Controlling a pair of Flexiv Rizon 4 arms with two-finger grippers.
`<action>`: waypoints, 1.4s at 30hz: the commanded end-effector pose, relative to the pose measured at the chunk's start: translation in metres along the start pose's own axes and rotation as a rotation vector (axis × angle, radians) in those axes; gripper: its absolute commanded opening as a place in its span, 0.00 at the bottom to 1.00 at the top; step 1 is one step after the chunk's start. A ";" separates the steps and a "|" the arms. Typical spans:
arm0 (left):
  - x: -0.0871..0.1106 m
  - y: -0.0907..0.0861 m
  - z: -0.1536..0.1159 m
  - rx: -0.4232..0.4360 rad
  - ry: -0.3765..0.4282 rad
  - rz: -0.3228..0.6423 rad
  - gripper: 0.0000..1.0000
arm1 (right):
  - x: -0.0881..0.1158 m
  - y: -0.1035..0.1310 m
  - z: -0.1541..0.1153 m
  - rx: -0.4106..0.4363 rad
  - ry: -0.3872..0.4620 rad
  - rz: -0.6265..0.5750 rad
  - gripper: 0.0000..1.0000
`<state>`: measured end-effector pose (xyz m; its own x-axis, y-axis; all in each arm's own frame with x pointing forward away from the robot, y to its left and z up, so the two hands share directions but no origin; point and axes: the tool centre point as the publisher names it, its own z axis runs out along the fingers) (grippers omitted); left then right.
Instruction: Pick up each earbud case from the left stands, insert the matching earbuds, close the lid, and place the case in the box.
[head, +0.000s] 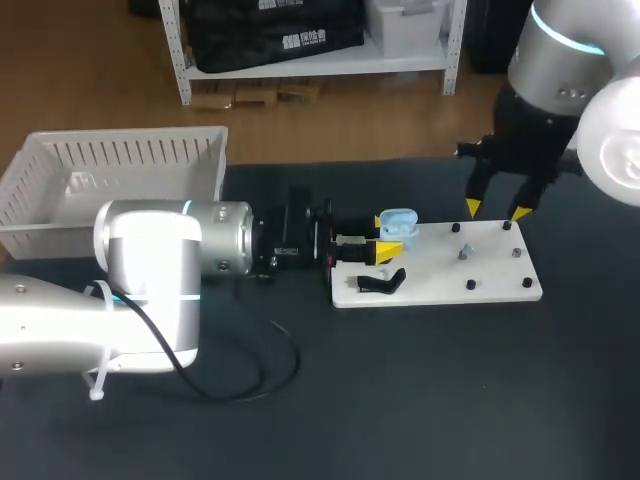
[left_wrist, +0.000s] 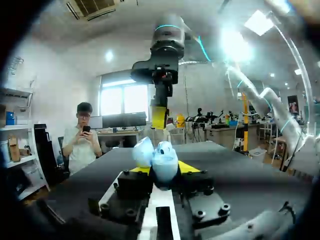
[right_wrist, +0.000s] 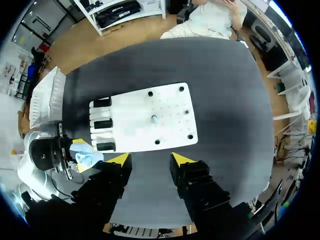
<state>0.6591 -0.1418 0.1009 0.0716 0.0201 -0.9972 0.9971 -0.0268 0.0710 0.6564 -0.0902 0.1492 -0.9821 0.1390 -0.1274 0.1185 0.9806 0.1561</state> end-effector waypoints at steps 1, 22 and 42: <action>0.000 0.001 0.000 0.003 0.001 -0.001 0.00 | -0.007 -0.002 0.021 0.000 0.010 -0.035 0.48; 0.000 0.001 0.000 0.003 0.001 -0.001 0.00 | -0.021 -0.020 0.079 0.015 0.012 -0.090 0.41; 0.000 0.001 0.000 0.003 0.001 -0.001 0.00 | -0.024 -0.014 0.108 0.020 0.031 -0.121 0.35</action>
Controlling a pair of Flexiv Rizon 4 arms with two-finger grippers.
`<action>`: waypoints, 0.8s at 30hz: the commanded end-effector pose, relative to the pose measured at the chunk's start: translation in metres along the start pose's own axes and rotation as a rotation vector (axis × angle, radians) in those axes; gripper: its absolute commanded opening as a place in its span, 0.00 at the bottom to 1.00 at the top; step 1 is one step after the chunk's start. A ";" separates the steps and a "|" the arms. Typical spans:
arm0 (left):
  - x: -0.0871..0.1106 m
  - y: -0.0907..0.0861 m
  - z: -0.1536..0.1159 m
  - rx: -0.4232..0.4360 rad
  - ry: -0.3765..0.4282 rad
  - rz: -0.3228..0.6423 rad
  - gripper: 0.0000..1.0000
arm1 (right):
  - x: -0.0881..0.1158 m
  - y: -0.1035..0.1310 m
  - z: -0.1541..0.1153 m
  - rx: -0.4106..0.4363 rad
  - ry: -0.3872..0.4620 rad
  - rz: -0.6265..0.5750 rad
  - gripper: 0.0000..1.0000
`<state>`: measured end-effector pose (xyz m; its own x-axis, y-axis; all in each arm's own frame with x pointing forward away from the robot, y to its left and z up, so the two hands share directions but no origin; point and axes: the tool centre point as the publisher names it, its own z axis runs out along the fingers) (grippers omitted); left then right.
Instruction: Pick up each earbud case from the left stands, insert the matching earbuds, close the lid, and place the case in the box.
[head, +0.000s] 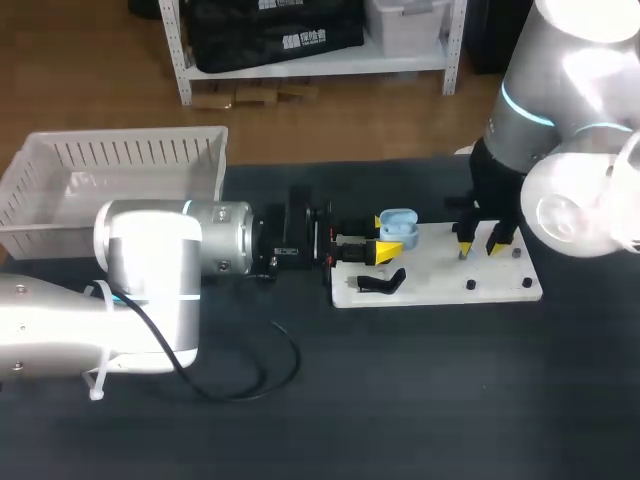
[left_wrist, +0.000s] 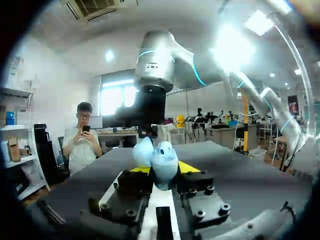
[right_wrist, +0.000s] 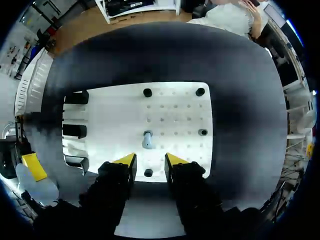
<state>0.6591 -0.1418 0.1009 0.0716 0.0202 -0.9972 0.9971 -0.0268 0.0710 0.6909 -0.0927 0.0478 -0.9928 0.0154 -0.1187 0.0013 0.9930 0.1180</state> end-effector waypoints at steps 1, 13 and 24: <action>0.000 0.001 0.000 0.003 0.001 -0.001 0.00 | -0.003 0.000 0.005 -0.006 0.005 0.001 0.35; 0.000 0.001 0.000 0.003 0.001 -0.001 0.00 | -0.010 0.000 0.009 -0.020 -0.003 0.005 0.37; 0.000 0.001 0.000 0.003 0.001 -0.001 0.00 | -0.012 0.001 0.017 -0.024 0.005 -0.006 0.33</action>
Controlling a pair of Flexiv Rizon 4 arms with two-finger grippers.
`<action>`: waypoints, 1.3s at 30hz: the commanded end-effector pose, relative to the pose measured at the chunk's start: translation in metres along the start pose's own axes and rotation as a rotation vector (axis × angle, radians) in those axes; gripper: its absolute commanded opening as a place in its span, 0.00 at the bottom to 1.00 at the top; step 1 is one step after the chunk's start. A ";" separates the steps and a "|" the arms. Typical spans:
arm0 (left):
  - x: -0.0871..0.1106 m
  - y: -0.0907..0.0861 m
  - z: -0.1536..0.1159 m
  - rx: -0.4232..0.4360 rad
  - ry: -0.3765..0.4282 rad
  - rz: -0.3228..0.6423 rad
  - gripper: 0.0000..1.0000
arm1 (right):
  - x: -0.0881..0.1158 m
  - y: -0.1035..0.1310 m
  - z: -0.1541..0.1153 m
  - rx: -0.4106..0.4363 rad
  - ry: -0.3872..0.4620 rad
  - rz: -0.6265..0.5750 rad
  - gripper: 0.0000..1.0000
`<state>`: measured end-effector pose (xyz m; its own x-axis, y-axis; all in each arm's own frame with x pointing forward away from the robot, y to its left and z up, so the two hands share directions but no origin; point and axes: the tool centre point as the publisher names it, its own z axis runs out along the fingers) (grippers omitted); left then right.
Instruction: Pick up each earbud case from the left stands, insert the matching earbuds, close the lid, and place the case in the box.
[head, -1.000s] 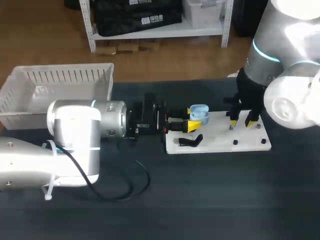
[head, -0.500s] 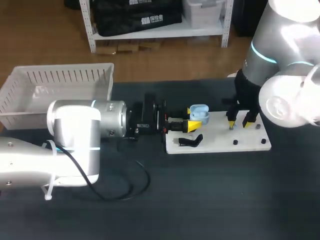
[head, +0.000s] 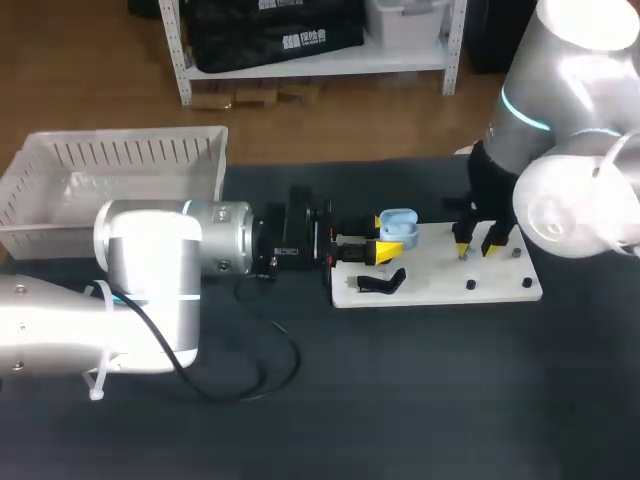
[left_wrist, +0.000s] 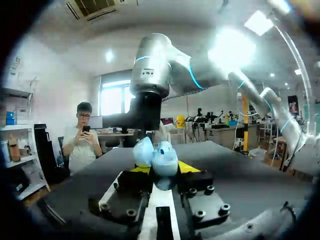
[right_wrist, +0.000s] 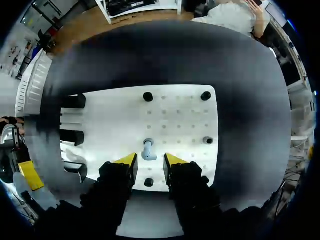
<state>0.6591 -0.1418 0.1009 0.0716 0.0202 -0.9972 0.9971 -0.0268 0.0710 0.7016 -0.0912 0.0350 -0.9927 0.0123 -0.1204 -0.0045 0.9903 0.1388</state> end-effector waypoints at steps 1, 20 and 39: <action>0.000 0.001 0.000 0.003 0.001 -0.001 0.00 | -0.004 0.002 0.003 -0.003 0.006 -0.004 0.33; 0.000 0.001 0.000 0.003 0.001 -0.001 0.00 | -0.005 0.001 0.007 -0.020 0.019 -0.001 0.26; 0.000 0.001 0.000 0.003 0.001 -0.001 0.00 | -0.007 0.003 0.008 -0.015 0.028 0.002 0.00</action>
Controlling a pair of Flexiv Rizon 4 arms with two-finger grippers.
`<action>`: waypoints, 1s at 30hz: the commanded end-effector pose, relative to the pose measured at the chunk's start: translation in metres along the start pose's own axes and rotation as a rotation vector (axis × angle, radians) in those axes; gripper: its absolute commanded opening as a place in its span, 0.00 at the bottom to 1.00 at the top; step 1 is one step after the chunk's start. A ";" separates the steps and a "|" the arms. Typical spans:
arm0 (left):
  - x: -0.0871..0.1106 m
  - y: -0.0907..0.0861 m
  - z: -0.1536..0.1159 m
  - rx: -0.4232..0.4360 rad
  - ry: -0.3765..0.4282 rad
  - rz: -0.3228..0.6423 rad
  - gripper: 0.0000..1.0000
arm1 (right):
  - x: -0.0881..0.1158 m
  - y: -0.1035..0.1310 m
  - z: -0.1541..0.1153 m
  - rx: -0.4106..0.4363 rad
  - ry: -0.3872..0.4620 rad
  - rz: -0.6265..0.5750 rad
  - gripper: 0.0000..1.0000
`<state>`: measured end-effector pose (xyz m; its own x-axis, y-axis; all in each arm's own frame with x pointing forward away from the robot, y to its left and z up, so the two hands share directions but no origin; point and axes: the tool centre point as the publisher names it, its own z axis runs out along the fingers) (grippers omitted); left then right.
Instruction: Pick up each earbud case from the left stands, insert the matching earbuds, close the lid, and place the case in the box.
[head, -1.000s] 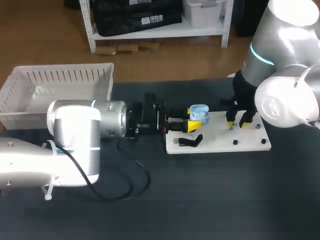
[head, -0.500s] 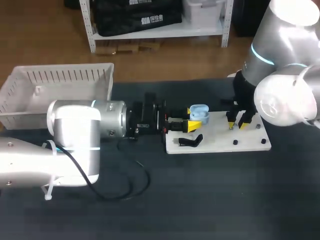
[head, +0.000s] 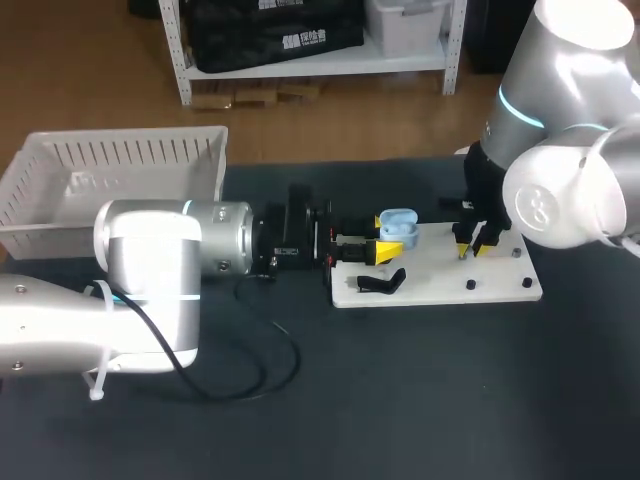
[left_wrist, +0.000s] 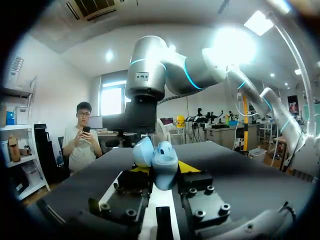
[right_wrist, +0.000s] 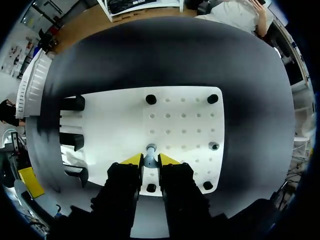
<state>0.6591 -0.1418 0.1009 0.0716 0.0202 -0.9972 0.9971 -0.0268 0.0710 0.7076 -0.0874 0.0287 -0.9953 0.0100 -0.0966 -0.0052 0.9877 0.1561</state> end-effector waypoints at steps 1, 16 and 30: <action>0.000 0.001 0.000 0.003 0.001 -0.001 0.00 | -0.002 0.000 0.000 0.003 0.004 0.001 0.00; 0.000 0.001 0.000 0.003 0.001 -0.001 0.00 | 0.009 -0.004 -0.049 0.010 -0.053 -0.012 0.00; 0.000 0.001 0.000 0.003 0.001 -0.001 0.00 | 0.015 0.022 -0.160 0.116 -0.080 -0.035 0.00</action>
<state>0.6591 -0.1418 0.1009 0.0716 0.0203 -0.9972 0.9971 -0.0268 0.0710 0.6866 -0.0946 0.1518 -0.9825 -0.0168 -0.1855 -0.0276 0.9980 0.0560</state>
